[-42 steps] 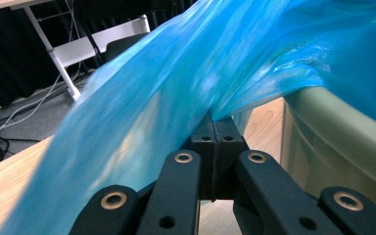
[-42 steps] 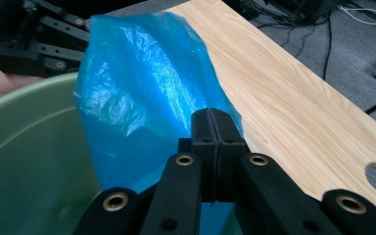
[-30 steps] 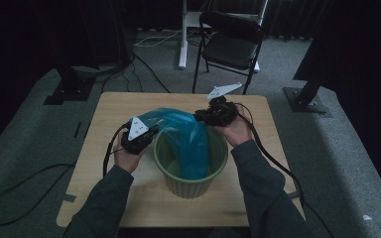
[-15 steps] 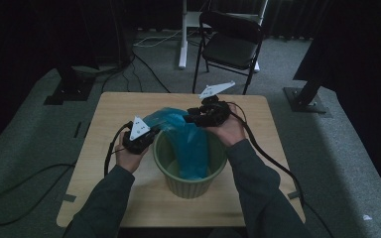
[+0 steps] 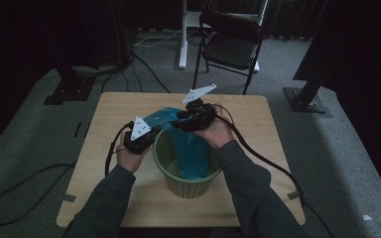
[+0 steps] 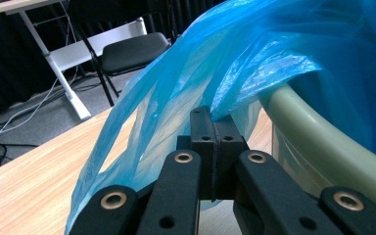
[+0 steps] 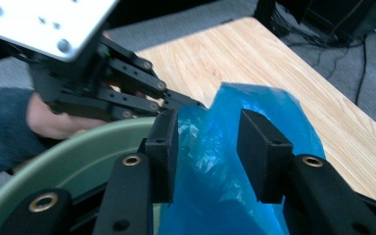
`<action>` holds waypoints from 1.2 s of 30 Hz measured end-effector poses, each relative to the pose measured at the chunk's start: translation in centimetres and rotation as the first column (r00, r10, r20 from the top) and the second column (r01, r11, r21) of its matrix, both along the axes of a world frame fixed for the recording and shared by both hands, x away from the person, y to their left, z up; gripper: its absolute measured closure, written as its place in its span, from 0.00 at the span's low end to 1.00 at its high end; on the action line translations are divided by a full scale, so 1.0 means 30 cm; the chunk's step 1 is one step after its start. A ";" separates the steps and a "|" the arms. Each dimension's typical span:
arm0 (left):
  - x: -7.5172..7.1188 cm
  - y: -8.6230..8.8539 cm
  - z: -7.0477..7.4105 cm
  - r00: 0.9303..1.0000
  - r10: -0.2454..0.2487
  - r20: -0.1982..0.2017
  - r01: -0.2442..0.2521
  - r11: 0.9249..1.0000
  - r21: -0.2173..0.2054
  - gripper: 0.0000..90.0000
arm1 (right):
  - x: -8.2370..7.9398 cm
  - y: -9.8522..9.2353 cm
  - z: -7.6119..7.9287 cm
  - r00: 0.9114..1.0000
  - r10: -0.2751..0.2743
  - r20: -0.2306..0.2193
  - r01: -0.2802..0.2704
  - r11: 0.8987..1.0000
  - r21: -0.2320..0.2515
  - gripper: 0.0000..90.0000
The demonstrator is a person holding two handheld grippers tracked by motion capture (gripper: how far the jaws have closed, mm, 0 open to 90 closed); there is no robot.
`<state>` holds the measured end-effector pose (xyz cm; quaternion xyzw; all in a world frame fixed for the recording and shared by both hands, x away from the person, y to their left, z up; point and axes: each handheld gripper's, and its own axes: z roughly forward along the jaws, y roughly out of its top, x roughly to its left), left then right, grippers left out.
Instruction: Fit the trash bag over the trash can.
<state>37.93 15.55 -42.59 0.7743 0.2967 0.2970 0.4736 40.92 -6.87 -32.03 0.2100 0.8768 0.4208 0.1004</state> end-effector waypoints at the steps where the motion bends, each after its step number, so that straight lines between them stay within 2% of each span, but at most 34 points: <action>1: -0.001 0.000 0.000 1.000 0.000 0.000 0.000 1.000 0.000 1.00 | 0.004 0.008 -0.006 1.000 -0.006 0.003 0.007 1.000 -0.016 0.70; 5: -0.003 0.003 -0.003 1.000 -0.004 0.001 0.004 1.000 0.009 1.00 | 0.018 0.007 -0.019 0.999 -0.052 0.013 0.052 0.997 -0.063 0.90; 8: -0.005 0.007 -0.004 1.000 -0.003 0.001 0.003 1.000 0.006 1.00 | 0.022 -0.017 -0.016 0.996 -0.089 0.025 0.090 0.994 -0.064 0.97; 17: -0.012 0.022 -0.003 1.000 -0.001 0.005 0.001 1.000 -0.001 1.00 | 0.038 -0.145 -0.004 0.980 -0.197 0.013 0.197 0.980 -0.021 0.99; 20: -0.014 0.024 -0.004 1.000 0.000 0.005 0.000 1.000 0.001 1.00 | 0.040 -0.158 -0.006 0.979 -0.204 0.013 0.204 0.979 -0.016 0.99; 22: -0.014 0.026 -0.005 1.000 0.002 0.004 -0.002 1.000 -0.001 1.00 | 0.039 -0.214 -0.013 0.973 -0.232 0.003 0.232 0.973 -0.001 0.99; 25: -0.015 0.029 -0.005 1.000 0.004 0.004 -0.004 1.000 -0.002 1.00 | 0.038 -0.239 -0.018 0.970 -0.242 -0.006 0.242 0.970 0.008 0.99; 26: -0.016 0.030 -0.005 1.000 0.005 0.004 -0.005 1.000 -0.002 1.00 | 0.037 -0.261 -0.024 0.967 -0.255 -0.014 0.255 0.967 0.009 0.99; 33: -0.012 0.049 -0.009 1.000 0.020 0.003 -0.020 1.000 0.011 1.00 | 0.034 -0.315 -0.042 0.957 -0.289 -0.025 0.289 0.957 0.008 0.99; 36: -0.011 0.060 -0.012 1.000 0.031 -0.001 -0.031 1.000 0.001 1.00 | 0.034 -0.336 -0.052 0.954 -0.298 -0.034 0.299 0.954 0.008 0.99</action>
